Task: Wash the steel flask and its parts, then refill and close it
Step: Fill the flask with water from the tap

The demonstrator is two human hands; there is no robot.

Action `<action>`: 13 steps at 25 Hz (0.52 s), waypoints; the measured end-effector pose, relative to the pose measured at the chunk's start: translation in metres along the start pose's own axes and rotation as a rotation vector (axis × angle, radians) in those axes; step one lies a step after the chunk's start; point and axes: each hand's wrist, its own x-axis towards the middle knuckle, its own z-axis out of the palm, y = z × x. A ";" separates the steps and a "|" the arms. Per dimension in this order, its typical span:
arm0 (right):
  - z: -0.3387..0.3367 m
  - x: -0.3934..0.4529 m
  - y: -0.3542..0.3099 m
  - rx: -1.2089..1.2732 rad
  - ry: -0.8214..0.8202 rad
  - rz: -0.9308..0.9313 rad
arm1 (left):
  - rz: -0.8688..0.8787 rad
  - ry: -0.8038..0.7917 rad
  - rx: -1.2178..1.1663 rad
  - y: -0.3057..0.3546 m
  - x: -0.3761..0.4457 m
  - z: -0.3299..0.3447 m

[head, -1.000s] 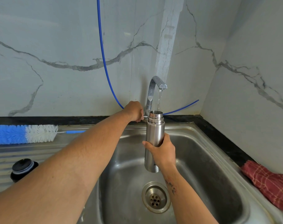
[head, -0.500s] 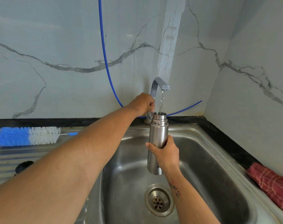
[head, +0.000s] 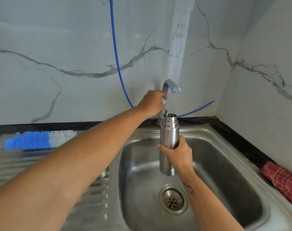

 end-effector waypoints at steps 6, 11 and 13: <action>-0.017 -0.046 -0.041 -0.011 -0.052 -0.120 | -0.046 0.181 -0.235 0.022 -0.133 -0.086; -0.030 -0.105 -0.103 0.267 -0.167 -0.185 | -0.178 -0.165 -0.242 0.017 -0.246 -0.107; -0.027 -0.128 -0.125 0.323 -0.248 -0.205 | -0.121 -0.170 -0.269 0.022 -0.268 -0.109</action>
